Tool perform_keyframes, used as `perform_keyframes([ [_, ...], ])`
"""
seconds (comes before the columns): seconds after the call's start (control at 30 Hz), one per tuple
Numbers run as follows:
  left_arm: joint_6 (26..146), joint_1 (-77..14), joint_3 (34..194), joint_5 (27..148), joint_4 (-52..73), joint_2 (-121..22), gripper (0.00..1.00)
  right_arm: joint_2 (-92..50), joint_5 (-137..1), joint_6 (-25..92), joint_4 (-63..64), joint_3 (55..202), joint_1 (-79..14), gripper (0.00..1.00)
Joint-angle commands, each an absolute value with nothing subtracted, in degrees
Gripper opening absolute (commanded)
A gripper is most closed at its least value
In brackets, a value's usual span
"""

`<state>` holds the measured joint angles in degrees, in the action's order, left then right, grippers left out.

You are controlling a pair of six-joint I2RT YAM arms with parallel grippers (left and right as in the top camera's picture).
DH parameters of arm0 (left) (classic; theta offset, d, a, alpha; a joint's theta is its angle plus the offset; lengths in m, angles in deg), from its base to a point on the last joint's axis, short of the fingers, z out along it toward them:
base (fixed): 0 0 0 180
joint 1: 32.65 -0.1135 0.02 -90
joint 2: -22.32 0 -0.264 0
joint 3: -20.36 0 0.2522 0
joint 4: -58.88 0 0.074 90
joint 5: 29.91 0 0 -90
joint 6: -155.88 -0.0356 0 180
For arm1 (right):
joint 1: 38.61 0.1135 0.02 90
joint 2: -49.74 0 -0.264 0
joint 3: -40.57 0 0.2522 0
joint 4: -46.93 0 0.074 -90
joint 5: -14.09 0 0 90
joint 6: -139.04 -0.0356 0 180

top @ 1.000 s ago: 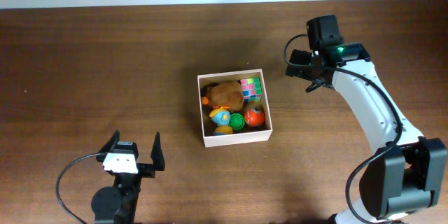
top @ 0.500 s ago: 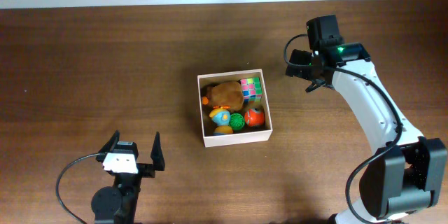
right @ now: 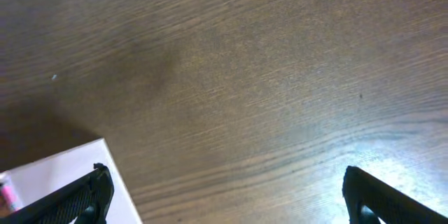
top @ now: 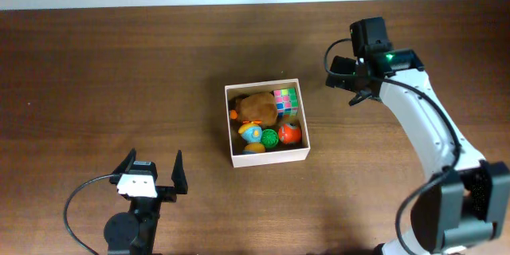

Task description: Pack container

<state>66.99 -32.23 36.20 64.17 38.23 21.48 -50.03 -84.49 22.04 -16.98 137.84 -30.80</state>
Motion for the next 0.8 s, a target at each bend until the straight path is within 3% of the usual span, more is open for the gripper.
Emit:
perform_keyframes([
  [0.0, 66.09, -32.05, 35.83, 63.73, 38.2, 21.98, 0.99, -40.63, -85.61, 21.56, -17.9, 139.0, -30.71, 0.99],
  [0.2, 66.09, -32.05, 35.83, 63.73, 38.2, 21.98, 0.99, -28.65, -85.61, 22.5, -20.22, 138.93, -31.26, 0.99],
  [0.47, 66.09, -32.05, 35.83, 63.73, 38.2, 21.98, 0.99, -13.7, -85.63, 32.51, -18.89, 135.52, -31.67, 0.99],
  [0.77, 66.09, -32.05, 35.83, 63.73, 38.2, 21.98, 0.99, 7.15, -82.76, 32.57, 2.88, 109.66, -31.56, 0.99],
])
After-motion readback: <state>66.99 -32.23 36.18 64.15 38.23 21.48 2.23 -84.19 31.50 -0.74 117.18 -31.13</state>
